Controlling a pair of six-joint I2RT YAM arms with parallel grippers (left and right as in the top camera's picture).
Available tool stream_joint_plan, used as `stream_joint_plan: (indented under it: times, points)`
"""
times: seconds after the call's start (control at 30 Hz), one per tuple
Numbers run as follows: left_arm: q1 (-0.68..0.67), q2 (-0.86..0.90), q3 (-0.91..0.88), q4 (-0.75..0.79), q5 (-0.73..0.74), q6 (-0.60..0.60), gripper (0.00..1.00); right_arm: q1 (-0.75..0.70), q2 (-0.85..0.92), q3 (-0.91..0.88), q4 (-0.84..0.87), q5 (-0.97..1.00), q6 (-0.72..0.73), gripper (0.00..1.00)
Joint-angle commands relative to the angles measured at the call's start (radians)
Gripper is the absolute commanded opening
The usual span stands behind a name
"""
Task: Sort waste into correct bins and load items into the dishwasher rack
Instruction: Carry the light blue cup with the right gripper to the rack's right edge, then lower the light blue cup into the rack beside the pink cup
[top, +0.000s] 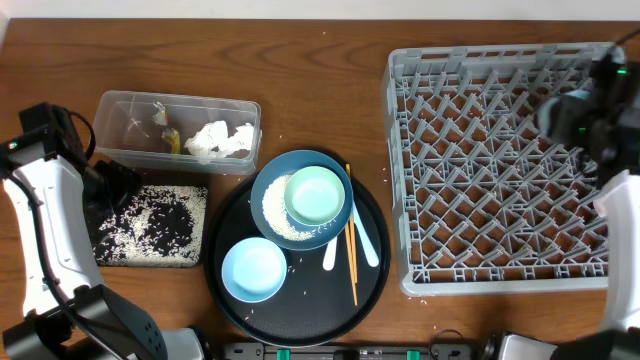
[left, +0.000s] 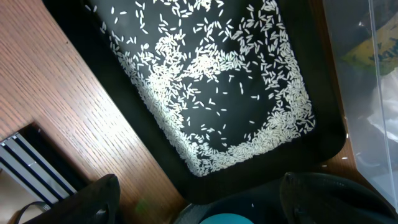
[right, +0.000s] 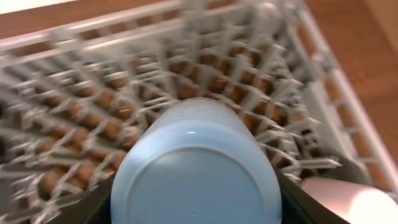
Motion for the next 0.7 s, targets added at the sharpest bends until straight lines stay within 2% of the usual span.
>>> stream_joint_plan:
  times: [0.0, 0.37, 0.67]
  points:
    - [0.003, -0.016, 0.007, 0.0, -0.005, -0.019, 0.84, -0.069, 0.04, 0.01, 0.015, 0.003, 0.011, 0.38]
    - [0.003, -0.016, 0.007, 0.0, -0.005, -0.019, 0.84, -0.232, 0.156, 0.01, 0.124, 0.002, 0.06, 0.36]
    - [0.003, -0.016, 0.007, 0.0, -0.005, -0.019, 0.84, -0.253, 0.274, 0.01, 0.222, 0.004, 0.063, 0.37]
